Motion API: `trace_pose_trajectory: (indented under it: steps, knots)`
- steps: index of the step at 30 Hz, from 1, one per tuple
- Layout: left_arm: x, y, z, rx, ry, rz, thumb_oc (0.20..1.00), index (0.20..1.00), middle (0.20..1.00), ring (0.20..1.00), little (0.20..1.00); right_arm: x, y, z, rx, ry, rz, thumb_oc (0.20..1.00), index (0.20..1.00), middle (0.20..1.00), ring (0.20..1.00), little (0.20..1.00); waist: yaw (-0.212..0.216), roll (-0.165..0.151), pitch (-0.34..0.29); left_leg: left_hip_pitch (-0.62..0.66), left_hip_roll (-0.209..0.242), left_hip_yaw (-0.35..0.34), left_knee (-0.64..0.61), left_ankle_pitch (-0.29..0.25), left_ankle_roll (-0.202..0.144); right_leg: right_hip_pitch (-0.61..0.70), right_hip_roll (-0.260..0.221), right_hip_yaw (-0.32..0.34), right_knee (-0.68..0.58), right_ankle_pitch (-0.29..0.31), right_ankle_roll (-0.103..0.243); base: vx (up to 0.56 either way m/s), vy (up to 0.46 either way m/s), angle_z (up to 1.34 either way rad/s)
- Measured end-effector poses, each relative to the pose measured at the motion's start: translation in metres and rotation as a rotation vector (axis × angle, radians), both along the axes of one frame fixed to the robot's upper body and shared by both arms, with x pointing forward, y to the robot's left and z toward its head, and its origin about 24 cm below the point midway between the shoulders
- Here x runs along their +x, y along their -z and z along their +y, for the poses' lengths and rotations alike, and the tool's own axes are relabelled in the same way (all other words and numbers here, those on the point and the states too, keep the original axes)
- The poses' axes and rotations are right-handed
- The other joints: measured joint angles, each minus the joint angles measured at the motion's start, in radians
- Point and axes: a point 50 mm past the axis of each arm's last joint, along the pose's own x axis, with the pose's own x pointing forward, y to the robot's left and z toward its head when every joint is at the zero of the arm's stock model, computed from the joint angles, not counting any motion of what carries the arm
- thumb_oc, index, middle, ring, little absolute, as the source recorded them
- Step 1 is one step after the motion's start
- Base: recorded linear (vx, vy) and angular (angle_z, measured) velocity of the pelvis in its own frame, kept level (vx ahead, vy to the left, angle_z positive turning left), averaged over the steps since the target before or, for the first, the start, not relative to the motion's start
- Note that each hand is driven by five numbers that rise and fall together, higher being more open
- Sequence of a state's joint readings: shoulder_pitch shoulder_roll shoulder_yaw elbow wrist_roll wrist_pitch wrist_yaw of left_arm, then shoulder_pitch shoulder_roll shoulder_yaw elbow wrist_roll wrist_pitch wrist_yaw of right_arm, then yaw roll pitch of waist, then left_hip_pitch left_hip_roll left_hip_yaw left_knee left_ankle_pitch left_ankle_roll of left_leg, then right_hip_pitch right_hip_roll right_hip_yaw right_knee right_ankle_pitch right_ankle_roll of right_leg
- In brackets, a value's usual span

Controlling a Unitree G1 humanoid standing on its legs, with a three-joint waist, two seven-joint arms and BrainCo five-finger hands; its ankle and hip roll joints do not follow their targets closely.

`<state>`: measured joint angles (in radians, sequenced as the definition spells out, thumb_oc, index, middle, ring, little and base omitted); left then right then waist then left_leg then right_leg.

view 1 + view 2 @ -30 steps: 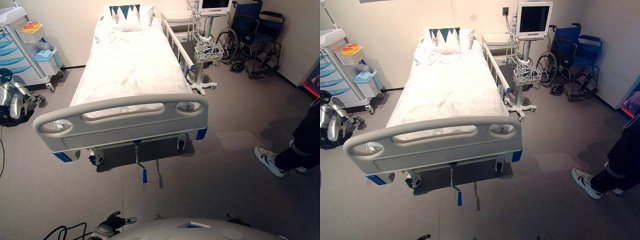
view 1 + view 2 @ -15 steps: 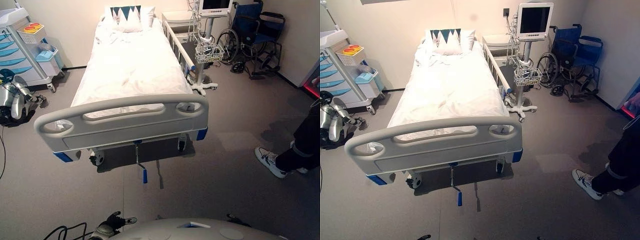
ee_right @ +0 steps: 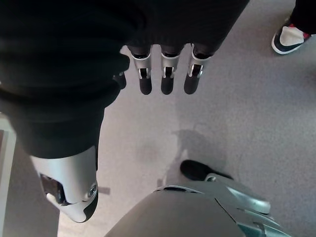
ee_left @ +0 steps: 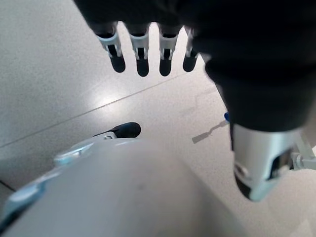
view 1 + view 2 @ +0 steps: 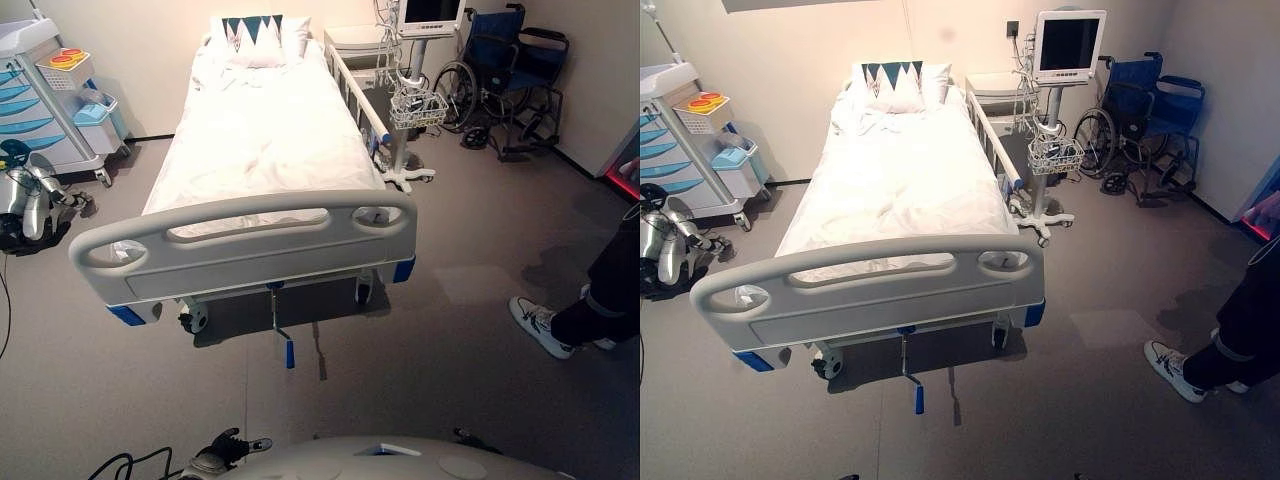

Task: Raise the hospital bed

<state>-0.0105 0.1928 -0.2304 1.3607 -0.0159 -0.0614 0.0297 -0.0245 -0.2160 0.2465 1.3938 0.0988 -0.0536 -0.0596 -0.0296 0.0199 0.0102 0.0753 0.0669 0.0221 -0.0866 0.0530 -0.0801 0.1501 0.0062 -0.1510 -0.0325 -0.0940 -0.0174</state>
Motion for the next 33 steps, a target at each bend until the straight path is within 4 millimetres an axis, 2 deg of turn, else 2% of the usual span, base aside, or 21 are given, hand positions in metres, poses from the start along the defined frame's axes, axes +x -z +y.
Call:
trace_pose_trajectory:
  steps: [6,7,8,9,10,11,12,13,17,18,19,20,22,26,28,31,33]
  knots:
    - [0.004,-0.001,0.000,0.000,0.005,-0.012,1.000,1.000,1.000,1.000,1.000,0.002,-0.001,-0.003,-0.008,0.000,-0.005,1.000,1.000,1.000,1.000,1.000,-0.005,0.005,0.016,-0.039,0.000,0.001,0.013,0.001,-0.001,-0.041,0.000,0.001,0.013,0.002,0.000,-0.09,0.009,-0.01]
    - [0.007,-0.001,-0.001,-0.001,0.005,-0.020,1.000,1.000,1.000,1.000,1.000,0.004,-0.002,-0.004,-0.011,-0.001,-0.010,1.000,1.000,1.000,1.000,1.000,-0.005,0.001,0.018,-0.052,0.001,0.001,0.018,0.001,-0.001,-0.055,-0.001,0.001,0.021,0.002,0.000,-0.15,-0.002,-0.01]
    - [0.013,-0.002,-0.002,-0.004,0.002,-0.040,1.000,1.000,1.000,1.000,1.000,0.011,-0.003,-0.007,-0.019,-0.004,-0.026,1.000,1.000,1.000,1.000,1.000,-0.003,0.011,0.032,-0.074,0.002,0.000,0.026,0.002,-0.002,-0.070,0.000,0.001,0.024,0.002,0.004,-0.11,-0.003,-0.03]
    - [0.017,-0.003,-0.001,-0.002,-0.004,-0.051,1.000,1.000,1.000,1.000,1.000,0.013,-0.004,-0.009,-0.024,-0.004,-0.032,1.000,1.000,1.000,1.000,1.000,-0.005,0.003,0.049,-0.089,0.002,0.001,0.033,0.004,-0.003,-0.091,0.001,0.001,0.033,0.008,-0.001,-0.24,0.003,-0.01]
    - [0.026,-0.005,-0.001,-0.002,-0.018,-0.077,1.000,1.000,1.000,1.000,1.000,0.021,-0.007,-0.014,-0.036,-0.004,-0.052,1.000,1.000,1.000,1.000,1.000,-0.004,0.011,0.064,-0.121,0.004,0.000,0.045,0.006,-0.001,-0.115,0.000,0.001,0.042,0.008,0.004,-0.16,0.011,-0.02]
    - [0.033,-0.006,-0.001,-0.003,-0.019,-0.097,1.000,1.000,1.000,1.000,1.000,0.027,-0.009,-0.017,-0.044,-0.003,-0.067,1.000,1.000,1.000,1.000,1.000,-0.004,0.004,0.087,-0.143,0.004,0.000,0.051,0.010,-0.002,-0.145,0.001,0.000,0.055,0.011,0.000,-0.16,0.011,-0.02]
    - [0.041,-0.009,-0.002,-0.004,-0.018,-0.121,1.000,1.000,1.000,1.000,1.000,0.036,-0.012,-0.020,-0.051,-0.006,-0.089,1.000,1.000,1.000,1.000,1.000,-0.005,0.015,0.099,-0.167,0.005,0.000,0.064,0.011,-0.001,-0.171,0.000,0.001,0.071,0.011,-0.001,-0.12,0.009,-0.03]
    - [0.058,-0.013,-0.003,-0.007,-0.022,-0.167,1.000,1.000,1.000,1.000,1.000,0.053,-0.018,-0.026,-0.071,-0.012,-0.129,1.000,1.000,1.000,1.000,1.000,-0.004,0.014,0.144,-0.203,0.006,-0.002,0.075,0.021,0.002,-0.205,0.000,0.001,0.087,0.015,0.000,-0.08,0.004,-0.02]
    - [0.077,-0.019,-0.007,-0.005,-0.004,-0.222,1.000,1.000,1.000,1.000,1.000,0.072,-0.025,-0.027,-0.083,-0.008,-0.186,1.000,1.000,1.000,1.000,1.000,-0.006,0.005,0.178,-0.230,0.006,-0.003,0.078,0.030,0.004,-0.244,-0.002,0.001,0.102,0.015,0.003,-0.12,0.027,-0.01]
    - [0.090,-0.024,-0.010,-0.003,0.016,-0.266,1.000,1.000,1.000,1.000,1.000,0.083,-0.029,-0.029,-0.094,0.001,-0.226,1.000,1.000,1.000,1.000,1.000,-0.005,0.008,0.189,-0.281,0.006,-0.001,0.083,0.034,0.005,-0.308,-0.005,0.002,0.134,0.006,0.004,-0.08,0.022,-0.04]
    - [0.093,-0.025,-0.011,-0.002,0.022,-0.277,1.000,1.000,1.000,1.000,1.000,0.089,-0.032,-0.029,-0.098,0.005,-0.246,1.000,1.000,1.000,1.000,1.000,-0.005,0.012,0.198,-0.296,0.006,-0.002,0.078,0.039,0.003,-0.325,-0.005,0.001,0.143,0.008,0.004,-0.13,0.040,-0.04]
    - [0.106,-0.030,-0.013,-0.004,0.017,-0.313,1.000,1.000,1.000,1.000,1.000,0.103,-0.037,-0.026,-0.094,0.003,-0.286,1.000,1.000,1.000,1.000,1.000,-0.005,0.015,0.232,-0.297,0.006,-0.001,0.059,0.064,0.008,-0.332,-0.004,0.001,0.141,0.024,0.001,-0.16,0.061,0.00]
    - [0.113,-0.033,-0.014,-0.005,0.010,-0.339,1.000,1.000,1.000,1.000,1.000,0.109,-0.040,-0.027,-0.099,0.018,-0.312,1.000,1.000,1.000,1.000,1.000,-0.005,0.018,0.249,-0.327,0.003,0.001,0.064,0.068,0.012,-0.372,-0.010,0.003,0.163,0.020,0.004,-0.15,0.063,-0.04]
    - [0.163,-0.060,-0.022,-0.015,-0.006,-0.495,1.000,1.000,1.000,1.000,1.000,0.149,-0.062,-0.028,-0.121,0.047,-0.454,1.000,1.000,1.000,1.000,1.000,-0.007,0.029,0.335,-0.410,-0.007,0.008,0.062,0.095,0.026,-0.487,-0.024,0.011,0.220,0.025,0.004,-0.13,0.068,-0.06]
    - [0.180,-0.072,-0.026,-0.020,0.002,-0.558,1.000,1.000,1.000,1.000,1.000,0.165,-0.073,-0.029,-0.124,0.070,-0.523,1.000,1.000,1.000,1.000,1.000,-0.006,0.028,0.361,-0.444,-0.007,0.026,0.060,0.104,0.032,-0.544,-0.030,0.032,0.250,0.023,0.008,-0.14,0.090,-0.16]
    - [0.200,-0.091,-0.030,-0.046,-0.017,-0.676,1.000,1.000,1.000,1.000,1.000,0.169,-0.077,-0.022,-0.108,0.083,-0.602,1.000,1.000,1.000,1.000,1.000,-0.010,0.024,0.391,-0.475,-0.018,0.042,0.059,0.107,0.037,-0.599,-0.031,0.054,0.276,0.022,0.016,-0.13,0.052,-0.27]
    - [0.218,-0.111,-0.032,-0.066,-0.035,-0.783,1.000,1.000,1.000,1.000,1.000,0.169,-0.080,-0.015,-0.083,0.076,-0.660,1.000,1.000,1.000,1.000,1.000,-0.019,0.020,0.427,-0.505,-0.020,0.062,0.058,0.113,0.044,-0.643,-0.036,0.072,0.286,0.031,0.018,-0.08,0.032,-0.23]
